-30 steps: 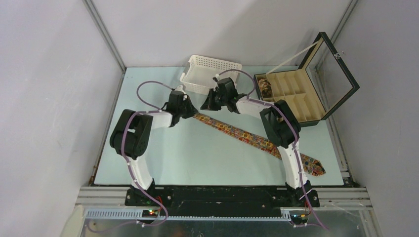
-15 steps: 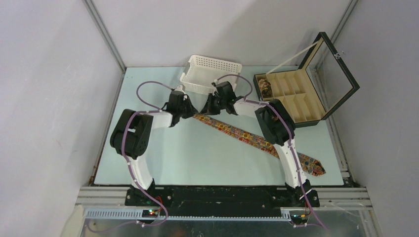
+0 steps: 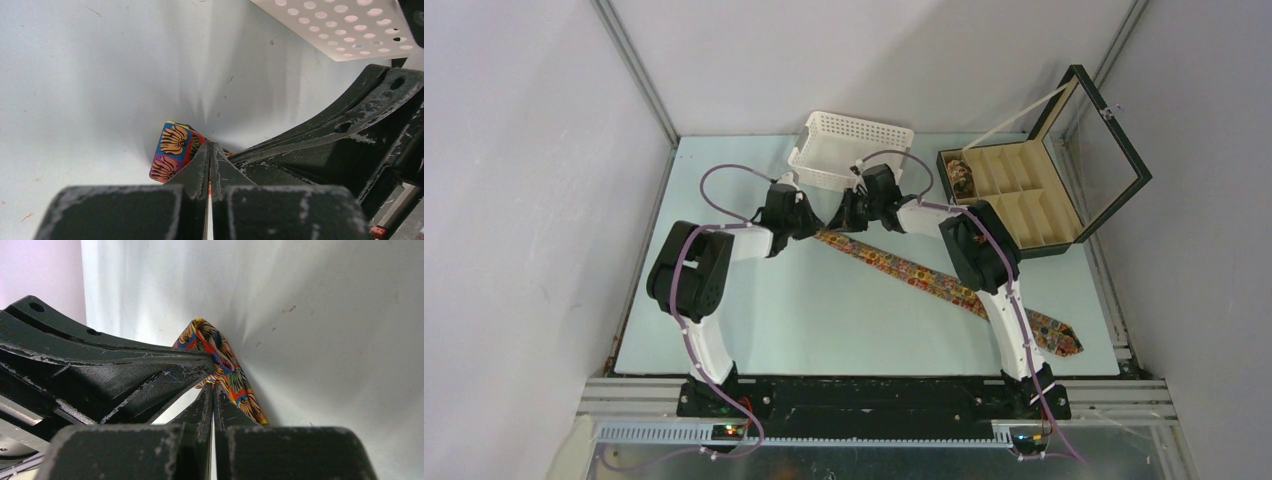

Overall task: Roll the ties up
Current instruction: Roll the tie at the center of the board.

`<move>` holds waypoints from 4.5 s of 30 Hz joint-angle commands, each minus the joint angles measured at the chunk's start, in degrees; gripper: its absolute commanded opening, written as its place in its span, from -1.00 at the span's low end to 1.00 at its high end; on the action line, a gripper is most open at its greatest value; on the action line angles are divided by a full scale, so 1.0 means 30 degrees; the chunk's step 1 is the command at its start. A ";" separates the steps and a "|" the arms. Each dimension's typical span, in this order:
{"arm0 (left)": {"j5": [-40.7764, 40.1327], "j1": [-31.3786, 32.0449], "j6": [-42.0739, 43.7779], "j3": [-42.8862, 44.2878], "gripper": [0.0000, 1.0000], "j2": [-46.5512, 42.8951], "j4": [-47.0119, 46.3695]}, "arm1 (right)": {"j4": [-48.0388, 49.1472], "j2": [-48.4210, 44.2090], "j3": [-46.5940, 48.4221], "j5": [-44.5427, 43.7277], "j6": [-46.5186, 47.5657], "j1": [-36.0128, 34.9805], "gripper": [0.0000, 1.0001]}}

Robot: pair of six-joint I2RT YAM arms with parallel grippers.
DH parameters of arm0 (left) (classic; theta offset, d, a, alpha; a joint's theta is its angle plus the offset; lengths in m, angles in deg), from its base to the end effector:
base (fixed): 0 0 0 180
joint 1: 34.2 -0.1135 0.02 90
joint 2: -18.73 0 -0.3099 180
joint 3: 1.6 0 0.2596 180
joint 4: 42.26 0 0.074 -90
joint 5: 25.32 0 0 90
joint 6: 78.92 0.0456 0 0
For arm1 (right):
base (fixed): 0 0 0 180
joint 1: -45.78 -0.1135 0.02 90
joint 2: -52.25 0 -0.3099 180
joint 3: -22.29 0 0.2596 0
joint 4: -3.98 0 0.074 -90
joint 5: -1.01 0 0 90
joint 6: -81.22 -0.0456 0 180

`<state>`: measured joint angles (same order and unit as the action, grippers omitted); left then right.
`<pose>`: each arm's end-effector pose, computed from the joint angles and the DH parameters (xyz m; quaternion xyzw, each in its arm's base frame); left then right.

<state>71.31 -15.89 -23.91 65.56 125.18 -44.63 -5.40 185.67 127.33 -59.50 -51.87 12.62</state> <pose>0.3819 -0.1319 0.1747 -0.1040 0.8874 -0.2463 0.3755 0.4492 0.3203 0.1456 -0.0365 0.8747 0.4426 0.1938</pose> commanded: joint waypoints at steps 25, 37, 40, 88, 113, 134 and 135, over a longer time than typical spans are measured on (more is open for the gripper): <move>0.1242 -0.0272 0.0192 -0.0203 -1.00 -0.0444 -0.1417 | 0.0185 0.1580 0.1264 0.1763 -0.0232 0.0525 -1.00; 0.1375 -0.0268 0.0162 -0.0061 -1.00 -0.0444 -0.1319 | -0.1128 0.1123 0.1148 0.0504 -0.0373 0.0125 -1.00; 0.1475 -0.0246 0.0120 -0.0049 -1.00 -0.0495 -0.1324 | -0.1238 0.1089 0.1164 0.0290 -0.0307 0.0036 -1.00; 0.0532 -0.1293 -0.4436 -0.3899 -0.06 -0.4924 -0.0702 | -0.4413 0.1286 0.2821 -0.1663 0.0552 -0.0615 -1.00; 0.1458 -0.1617 -0.4994 -0.2261 -0.14 -0.2352 -0.1958 | -0.4384 0.1287 0.2864 -0.1629 0.0536 -0.0559 -1.00; 0.1070 -0.1645 -0.4739 -0.3251 -0.14 -0.3637 -0.1229 | -0.4398 0.1286 0.2868 -0.1564 0.0539 -0.0494 -1.00; 0.1085 -0.1647 -0.4737 -0.3254 -0.13 -0.3690 -0.1239 | -0.4389 0.1286 0.2839 -0.1582 0.0537 -0.0489 -1.00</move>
<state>75.31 -20.50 -38.44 56.34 117.66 -48.39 -14.45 189.37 135.05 -63.83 -50.34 11.39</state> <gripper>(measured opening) 0.430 0.006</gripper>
